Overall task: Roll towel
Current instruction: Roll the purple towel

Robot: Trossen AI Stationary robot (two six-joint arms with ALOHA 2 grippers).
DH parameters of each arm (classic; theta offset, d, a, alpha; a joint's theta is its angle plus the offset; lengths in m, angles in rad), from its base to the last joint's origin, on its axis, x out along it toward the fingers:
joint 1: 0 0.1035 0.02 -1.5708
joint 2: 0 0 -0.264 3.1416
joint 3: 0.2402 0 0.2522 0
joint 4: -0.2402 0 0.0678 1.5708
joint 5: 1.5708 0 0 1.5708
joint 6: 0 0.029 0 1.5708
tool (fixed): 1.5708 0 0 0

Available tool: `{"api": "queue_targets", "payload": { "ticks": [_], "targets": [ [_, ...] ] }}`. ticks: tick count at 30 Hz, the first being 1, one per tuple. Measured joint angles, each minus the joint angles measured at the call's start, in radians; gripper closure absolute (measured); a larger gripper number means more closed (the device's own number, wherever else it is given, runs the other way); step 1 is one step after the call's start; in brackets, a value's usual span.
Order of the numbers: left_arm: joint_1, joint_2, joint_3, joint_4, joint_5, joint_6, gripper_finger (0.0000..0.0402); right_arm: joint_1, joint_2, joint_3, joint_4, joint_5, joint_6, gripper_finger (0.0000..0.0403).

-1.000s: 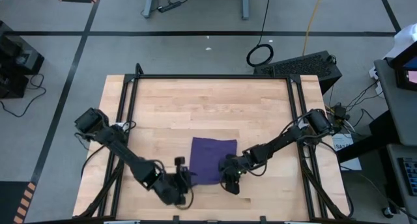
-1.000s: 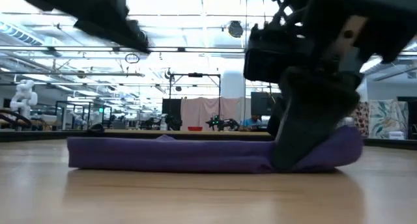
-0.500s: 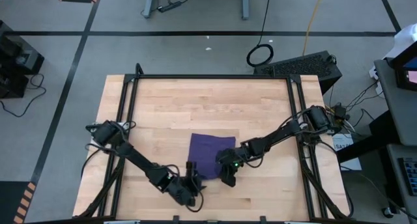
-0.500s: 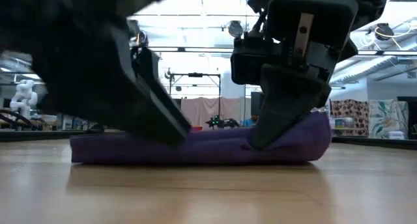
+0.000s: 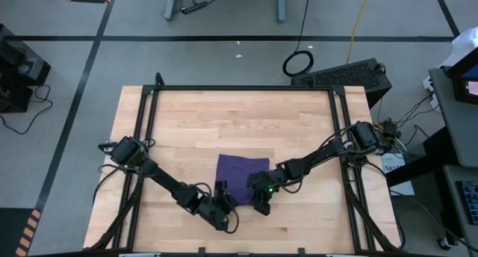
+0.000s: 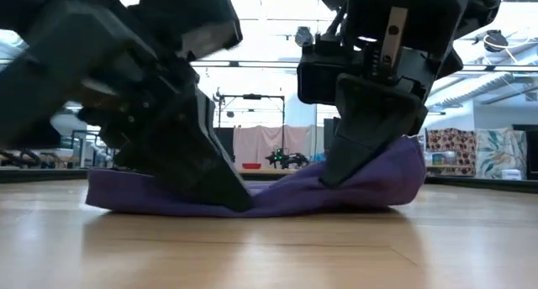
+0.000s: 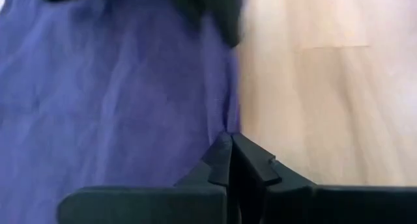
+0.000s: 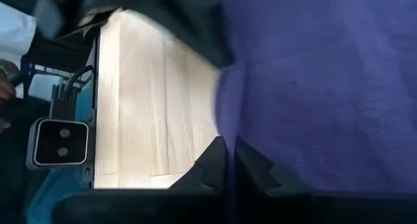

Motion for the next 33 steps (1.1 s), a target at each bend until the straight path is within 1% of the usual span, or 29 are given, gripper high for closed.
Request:
{"api": "queue_targets", "payload": {
  "ticks": [3, 5, 9, 11, 12, 14, 17, 20, 23, 25, 29, 33],
  "targets": [
    [0.023, -0.006, 0.001, -0.036, 0.037, -0.051, 0.0396, 0.010, 0.000, 0.000, 0.000, 0.003, -0.065, 0.0377],
    [0.038, -0.010, 0.001, -0.044, 0.069, -0.078, 0.0397, 0.018, -0.003, 0.000, -0.003, 0.006, -0.108, 0.0360],
    [0.071, -0.012, 0.003, -0.043, 0.151, -0.117, 0.0398, 0.037, -0.033, 0.000, -0.037, 0.006, -0.199, 0.0313],
    [0.084, -0.013, 0.003, -0.040, 0.183, -0.128, 0.0399, 0.056, -0.067, 0.000, -0.083, 0.039, -0.262, 0.0287],
    [0.090, -0.014, 0.003, -0.035, 0.199, -0.143, 0.0399, 0.073, -0.089, 0.000, -0.121, 0.084, -0.295, 0.0275],
    [0.100, -0.021, 0.002, -0.034, 0.236, -0.173, 0.0399, 0.121, -0.130, 0.000, -0.192, 0.206, -0.337, 0.0255],
    [0.112, -0.040, 0.000, -0.040, 0.295, -0.202, 0.0400, 0.210, -0.159, 0.001, -0.261, 0.377, -0.369, 0.0234],
    [0.116, -0.063, -0.002, -0.039, 0.339, -0.228, 0.0400, 0.300, -0.153, 0.001, -0.239, 0.527, -0.370, 0.0220],
    [0.130, -0.086, -0.002, -0.038, 0.401, -0.254, 0.0400, 0.369, -0.118, 0.001, -0.192, 0.678, -0.369, 0.0210],
    [0.141, -0.089, -0.001, -0.037, 0.434, -0.274, 0.0401, 0.401, -0.096, 0.000, -0.160, 0.748, -0.378, 0.0206],
    [0.166, -0.087, -0.001, -0.039, 0.497, -0.292, 0.0401, 0.449, -0.047, 0.001, -0.047, 0.845, -0.426, 0.0204],
    [0.192, -0.087, -0.001, -0.039, 0.524, -0.309, 0.0401, 0.468, 0.020, 0.001, 0.017, 0.876, -0.454, 0.0204]
  ]
}}
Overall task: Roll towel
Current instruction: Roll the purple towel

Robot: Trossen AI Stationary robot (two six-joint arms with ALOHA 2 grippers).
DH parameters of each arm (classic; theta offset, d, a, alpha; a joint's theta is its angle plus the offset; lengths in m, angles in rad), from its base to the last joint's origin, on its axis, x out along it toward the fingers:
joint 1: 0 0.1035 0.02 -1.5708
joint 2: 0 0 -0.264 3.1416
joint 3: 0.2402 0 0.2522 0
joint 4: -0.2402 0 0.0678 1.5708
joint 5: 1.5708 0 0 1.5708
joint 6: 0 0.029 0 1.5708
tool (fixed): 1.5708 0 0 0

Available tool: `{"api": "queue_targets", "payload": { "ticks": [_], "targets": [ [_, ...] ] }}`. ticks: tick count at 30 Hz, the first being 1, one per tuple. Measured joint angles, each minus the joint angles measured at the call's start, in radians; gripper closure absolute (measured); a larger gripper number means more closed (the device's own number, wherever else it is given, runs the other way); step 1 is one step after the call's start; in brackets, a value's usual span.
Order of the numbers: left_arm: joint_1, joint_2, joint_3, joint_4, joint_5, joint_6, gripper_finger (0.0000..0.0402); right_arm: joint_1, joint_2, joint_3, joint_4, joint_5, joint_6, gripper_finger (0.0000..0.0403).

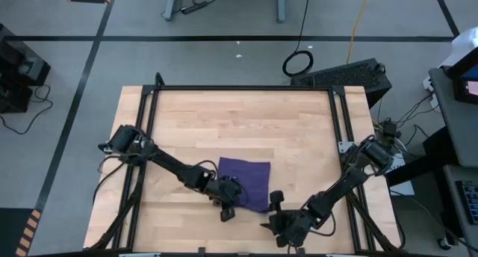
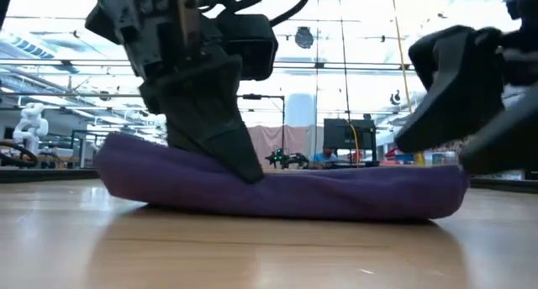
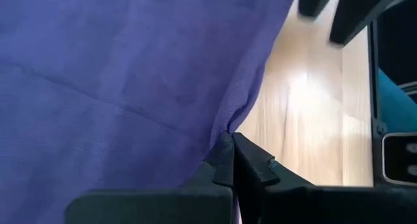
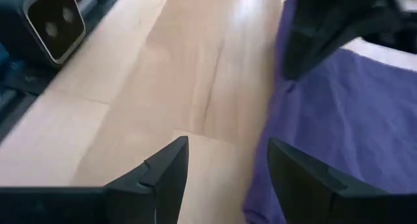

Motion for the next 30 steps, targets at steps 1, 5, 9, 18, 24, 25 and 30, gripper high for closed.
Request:
{"api": "queue_targets", "payload": {
  "ticks": [1, 5, 9, 18, 24, 25, 30],
  "targets": [
    [0.006, 0.000, 0.000, 0.002, 0.007, -0.002, 0.0401, 0.000, 0.015, 0.000, 0.006, 0.016, 0.003, 0.0204],
    [0.022, 0.000, 0.000, -0.001, 0.033, -0.025, 0.0401, 0.000, 0.054, 0.000, 0.007, 0.123, 0.019, 0.0204],
    [0.029, 0.000, 0.000, -0.006, 0.034, -0.027, 0.0401, 0.000, 0.055, 0.000, 0.009, 0.176, 0.017, 0.0204],
    [0.029, 0.000, 0.000, -0.004, 0.033, -0.028, 0.0401, -0.064, 0.055, 0.000, -0.019, 0.065, 0.134, 0.0251],
    [0.029, 0.000, 0.000, -0.004, 0.032, -0.027, 0.0401, -0.093, 0.055, 0.000, -0.049, 0.013, 0.211, 0.0311],
    [0.029, 0.000, 0.000, -0.004, 0.032, -0.026, 0.0401, -0.097, 0.055, 0.000, -0.049, 0.005, 0.225, 0.0323],
    [0.028, 0.000, 0.000, -0.004, 0.023, 0.016, 0.0398, -0.128, 0.055, 0.000, -0.049, -0.084, 0.327, 0.0394]
  ]
}}
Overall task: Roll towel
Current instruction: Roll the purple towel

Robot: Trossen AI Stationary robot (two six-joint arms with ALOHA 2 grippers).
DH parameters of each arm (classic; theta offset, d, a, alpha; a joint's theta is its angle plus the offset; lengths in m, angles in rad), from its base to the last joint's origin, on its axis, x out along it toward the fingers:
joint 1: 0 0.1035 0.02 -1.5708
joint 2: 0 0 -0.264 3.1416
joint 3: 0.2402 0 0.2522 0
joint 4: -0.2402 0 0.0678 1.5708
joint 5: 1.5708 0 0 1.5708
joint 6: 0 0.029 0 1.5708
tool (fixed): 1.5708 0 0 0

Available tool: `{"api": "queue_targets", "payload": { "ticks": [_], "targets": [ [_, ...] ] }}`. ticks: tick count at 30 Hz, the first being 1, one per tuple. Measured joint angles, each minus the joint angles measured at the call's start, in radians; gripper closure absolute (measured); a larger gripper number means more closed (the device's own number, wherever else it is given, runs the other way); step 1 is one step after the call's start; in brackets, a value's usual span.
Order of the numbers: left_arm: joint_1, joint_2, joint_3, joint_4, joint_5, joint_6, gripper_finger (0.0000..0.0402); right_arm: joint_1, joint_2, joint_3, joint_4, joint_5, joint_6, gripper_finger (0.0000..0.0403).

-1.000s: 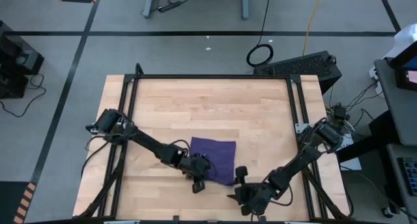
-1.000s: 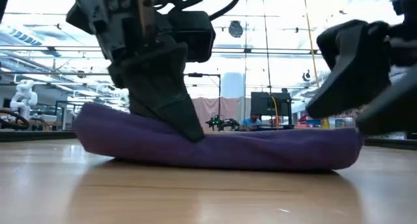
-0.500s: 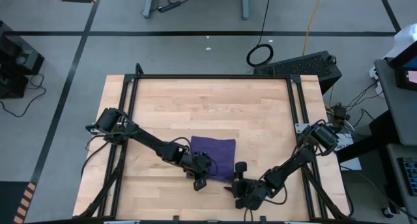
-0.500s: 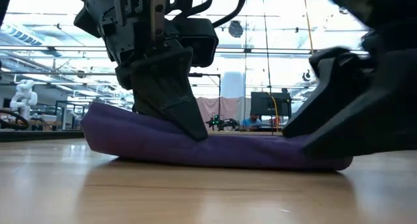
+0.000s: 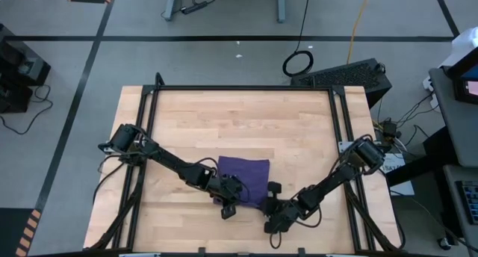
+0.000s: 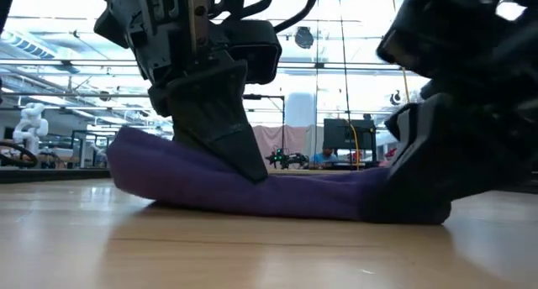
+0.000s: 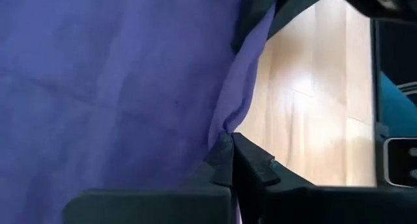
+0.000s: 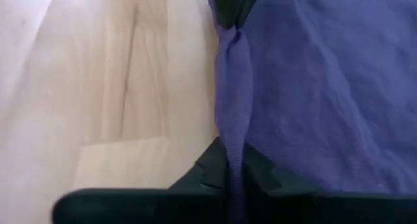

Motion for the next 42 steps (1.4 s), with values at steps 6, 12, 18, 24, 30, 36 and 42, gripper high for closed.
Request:
{"api": "queue_targets", "payload": {
  "ticks": [6, 12, 18, 24, 30, 36, 42],
  "targets": [
    [-0.028, -0.031, 0.000, -0.030, -0.026, 0.138, 0.0348, -0.043, -0.012, 0.002, -0.002, -0.125, 0.116, 0.0400],
    [-0.086, -0.133, 0.001, -0.126, -0.113, 0.265, 0.0287, -0.074, -0.040, 0.000, -0.031, -0.199, 0.178, 0.0401],
    [-0.217, -0.139, 0.002, -0.065, -0.392, 0.456, 0.0260, -0.141, -0.043, 0.000, -0.004, -0.345, 0.291, 0.0402],
    [-0.297, -0.060, 0.001, -0.043, -0.643, 0.489, 0.0257, -0.182, -0.062, -0.002, 0.093, -0.459, 0.290, 0.0402],
    [-0.303, 0.002, 0.001, -0.004, -0.653, 0.467, 0.0257, -0.198, -0.071, -0.002, 0.141, -0.457, 0.268, 0.0403],
    [-0.274, 0.015, 0.000, -0.025, -0.609, 0.437, 0.0261, -0.200, -0.071, -0.002, 0.151, -0.455, 0.269, 0.0403],
    [-0.255, 0.015, 0.000, -0.026, -0.600, 0.440, 0.0305, -0.194, -0.071, -0.002, 0.154, -0.456, 0.286, 0.0403]
  ]
}}
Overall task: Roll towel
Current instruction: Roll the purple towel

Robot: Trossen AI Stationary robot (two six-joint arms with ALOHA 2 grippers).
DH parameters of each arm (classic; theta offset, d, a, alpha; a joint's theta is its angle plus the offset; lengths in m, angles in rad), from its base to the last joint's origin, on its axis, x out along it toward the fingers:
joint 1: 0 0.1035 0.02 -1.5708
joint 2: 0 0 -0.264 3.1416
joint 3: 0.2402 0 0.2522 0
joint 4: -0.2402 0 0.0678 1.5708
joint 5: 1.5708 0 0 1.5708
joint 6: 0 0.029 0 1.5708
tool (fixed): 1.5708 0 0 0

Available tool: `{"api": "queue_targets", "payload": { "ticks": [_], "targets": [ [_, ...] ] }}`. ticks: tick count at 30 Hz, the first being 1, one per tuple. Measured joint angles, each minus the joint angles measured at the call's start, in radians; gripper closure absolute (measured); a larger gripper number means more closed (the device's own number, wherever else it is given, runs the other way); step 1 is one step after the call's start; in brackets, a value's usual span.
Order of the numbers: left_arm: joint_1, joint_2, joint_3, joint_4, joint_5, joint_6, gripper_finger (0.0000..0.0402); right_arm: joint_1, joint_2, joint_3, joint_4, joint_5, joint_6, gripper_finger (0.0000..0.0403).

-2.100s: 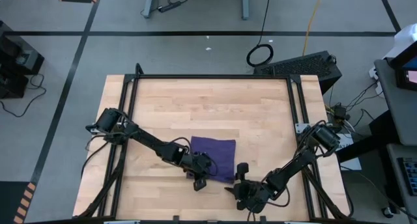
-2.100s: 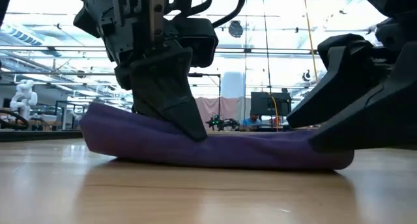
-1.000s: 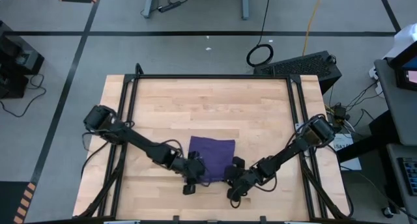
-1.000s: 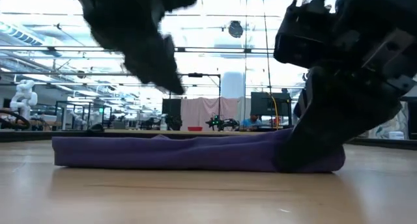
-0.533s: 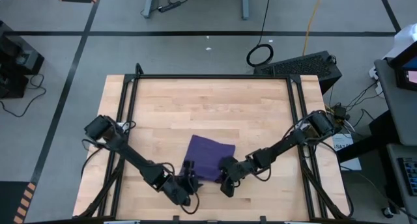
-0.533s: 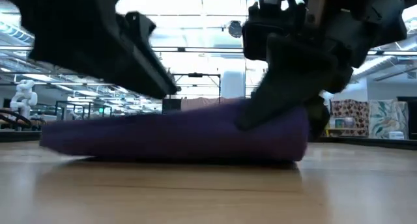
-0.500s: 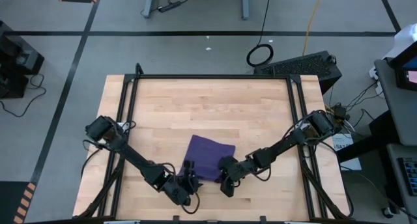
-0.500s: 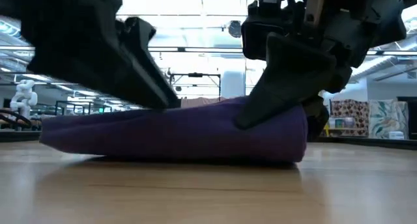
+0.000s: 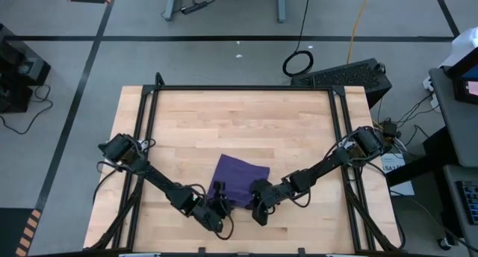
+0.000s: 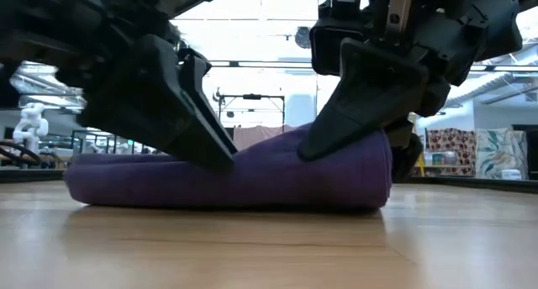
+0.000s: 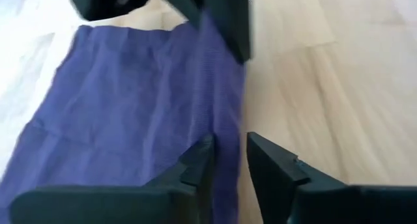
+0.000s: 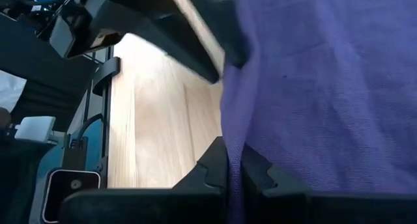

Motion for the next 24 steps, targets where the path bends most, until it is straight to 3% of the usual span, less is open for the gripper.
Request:
{"api": "queue_targets", "payload": {
  "ticks": [3, 9, 12, 15, 20, 24],
  "targets": [
    [0.004, 0.000, 0.000, -0.003, -0.024, -0.001, 0.0311, 0.004, 0.000, 0.000, 0.000, 0.000, 0.004, 0.0403],
    [0.002, 0.000, 0.000, -0.004, -0.014, 0.055, 0.0266, 0.006, 0.000, 0.000, 0.001, 0.000, 0.008, 0.0402],
    [0.009, 0.000, 0.000, -0.007, 0.004, 0.055, 0.0263, 0.006, 0.000, 0.000, 0.001, 0.002, 0.008, 0.0402],
    [0.022, 0.000, 0.000, -0.025, 0.015, 0.046, 0.0289, 0.006, 0.000, 0.000, 0.000, 0.001, 0.000, 0.0402],
    [0.057, -0.001, 0.000, -0.026, 0.107, 0.044, 0.0387, 0.019, 0.000, 0.000, 0.000, 0.007, -0.045, 0.0402],
    [0.086, -0.001, 0.000, -0.025, 0.226, 0.041, 0.0394, 0.043, 0.000, 0.000, 0.000, 0.037, -0.089, 0.0384]
  ]
}}
